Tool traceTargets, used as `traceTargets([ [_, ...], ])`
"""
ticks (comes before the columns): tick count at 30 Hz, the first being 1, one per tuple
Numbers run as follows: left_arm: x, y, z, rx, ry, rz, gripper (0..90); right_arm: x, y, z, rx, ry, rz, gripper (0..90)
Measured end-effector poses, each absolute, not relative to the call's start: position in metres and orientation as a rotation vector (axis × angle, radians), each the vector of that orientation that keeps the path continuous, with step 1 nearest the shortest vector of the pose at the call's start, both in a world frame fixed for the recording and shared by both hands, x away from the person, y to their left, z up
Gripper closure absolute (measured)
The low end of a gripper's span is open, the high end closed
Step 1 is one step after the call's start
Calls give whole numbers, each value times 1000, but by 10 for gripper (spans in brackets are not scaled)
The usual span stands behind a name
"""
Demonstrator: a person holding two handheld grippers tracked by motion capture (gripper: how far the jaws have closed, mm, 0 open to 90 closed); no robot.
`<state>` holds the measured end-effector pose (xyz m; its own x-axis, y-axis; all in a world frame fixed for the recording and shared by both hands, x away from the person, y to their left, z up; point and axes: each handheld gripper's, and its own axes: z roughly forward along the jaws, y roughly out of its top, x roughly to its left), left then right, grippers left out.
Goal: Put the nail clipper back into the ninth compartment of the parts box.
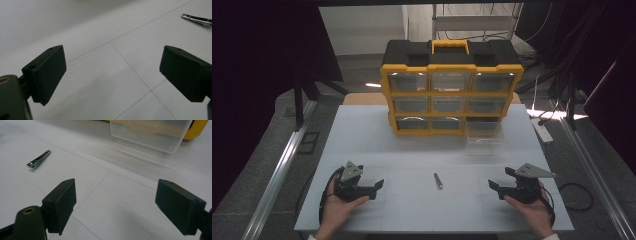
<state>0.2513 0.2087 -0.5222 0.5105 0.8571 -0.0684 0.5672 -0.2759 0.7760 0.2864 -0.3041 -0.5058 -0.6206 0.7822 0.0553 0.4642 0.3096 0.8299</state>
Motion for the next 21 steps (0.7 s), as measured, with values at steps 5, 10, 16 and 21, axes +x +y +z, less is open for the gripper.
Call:
traceTargets([
  [5,251,208,-523,1983,1157,479,80,286,-301,-506,1110,2240,1224,177],
  [10,248,209,-523,1985,1149,478,80,282,-297,-504,1091,2243,1205,177],
  [16,247,209,-521,1979,1148,485,79,283,-295,-504,1082,2245,1194,175],
  [21,247,208,-522,1996,1139,475,78,284,-290,-501,1076,2259,1180,173],
])
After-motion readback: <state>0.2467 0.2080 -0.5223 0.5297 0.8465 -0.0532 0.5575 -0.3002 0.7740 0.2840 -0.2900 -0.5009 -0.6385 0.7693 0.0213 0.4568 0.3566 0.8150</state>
